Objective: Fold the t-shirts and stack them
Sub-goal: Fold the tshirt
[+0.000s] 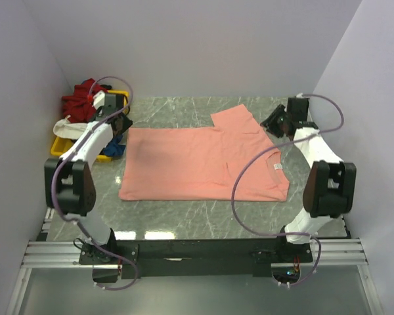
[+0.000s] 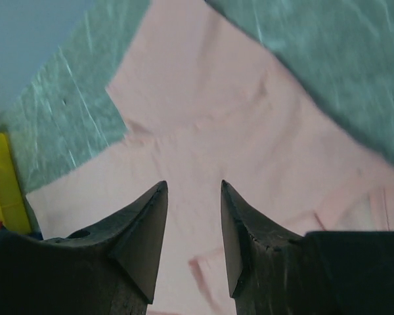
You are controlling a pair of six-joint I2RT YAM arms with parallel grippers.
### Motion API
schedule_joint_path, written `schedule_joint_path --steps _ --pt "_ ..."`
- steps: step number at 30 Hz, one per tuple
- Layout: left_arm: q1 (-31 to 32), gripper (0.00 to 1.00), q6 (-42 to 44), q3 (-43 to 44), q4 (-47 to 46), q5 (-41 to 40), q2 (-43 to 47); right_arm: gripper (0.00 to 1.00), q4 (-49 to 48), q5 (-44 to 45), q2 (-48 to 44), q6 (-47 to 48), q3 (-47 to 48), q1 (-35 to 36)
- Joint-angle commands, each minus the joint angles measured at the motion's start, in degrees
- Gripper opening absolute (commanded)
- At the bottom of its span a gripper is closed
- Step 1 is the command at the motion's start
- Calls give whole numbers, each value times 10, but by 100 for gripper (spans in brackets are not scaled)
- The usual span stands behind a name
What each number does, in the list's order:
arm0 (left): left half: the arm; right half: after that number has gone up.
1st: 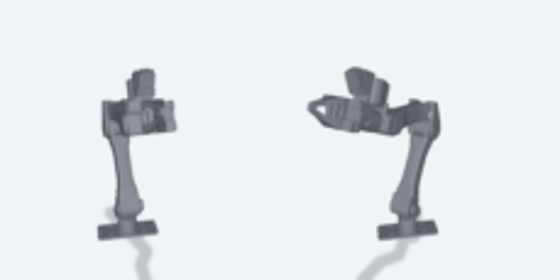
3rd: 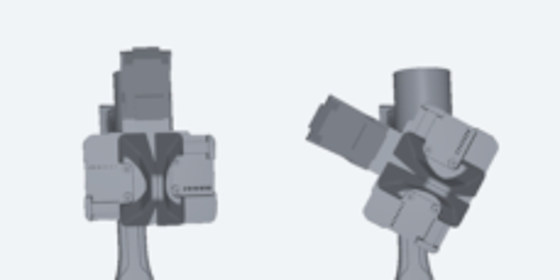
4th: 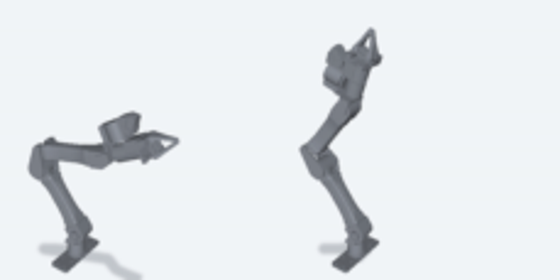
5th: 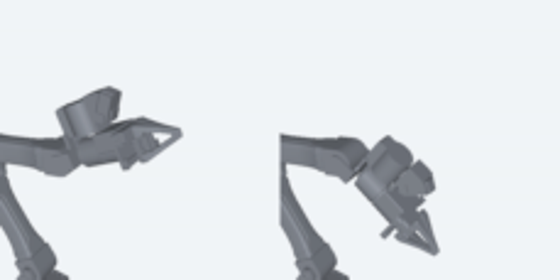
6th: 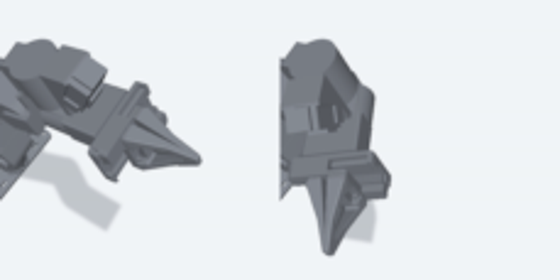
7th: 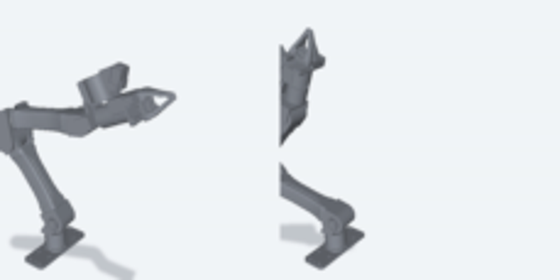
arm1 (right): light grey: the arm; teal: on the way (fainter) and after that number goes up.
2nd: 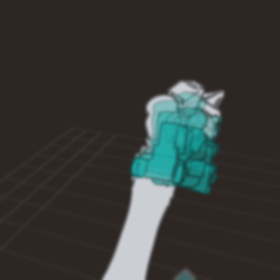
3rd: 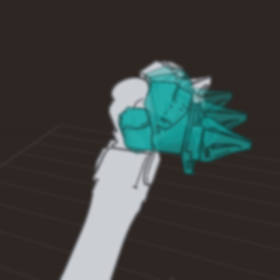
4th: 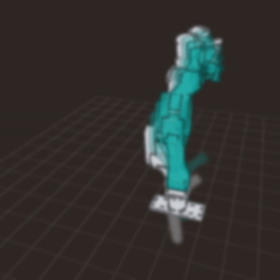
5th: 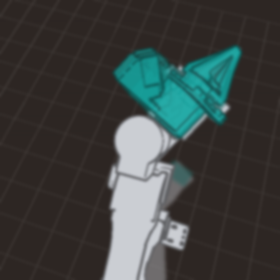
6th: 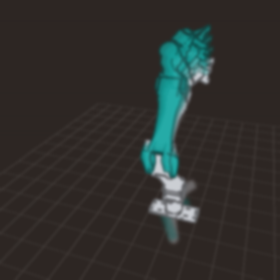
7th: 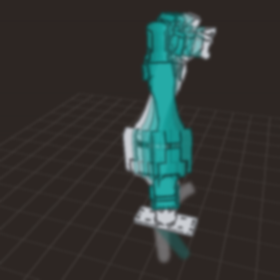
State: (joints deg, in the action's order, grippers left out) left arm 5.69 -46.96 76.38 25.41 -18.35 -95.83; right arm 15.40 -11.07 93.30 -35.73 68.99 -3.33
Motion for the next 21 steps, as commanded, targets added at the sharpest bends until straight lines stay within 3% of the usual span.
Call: schedule_joint_path --steps 1,6,14,21 --pt "10 36 55 94 14 -48 -70 45 -31 24 62 34 112 7" --pt "15 36 75 202 41 -64 -180 45 -1 6 225 40 313 13" --pt "19 37 108 258 33 -79 -272 44 74 -3 450 34 590 23" --pt "19 38 114 287 38 -85 -323 44 67 10 489 22 586 30"
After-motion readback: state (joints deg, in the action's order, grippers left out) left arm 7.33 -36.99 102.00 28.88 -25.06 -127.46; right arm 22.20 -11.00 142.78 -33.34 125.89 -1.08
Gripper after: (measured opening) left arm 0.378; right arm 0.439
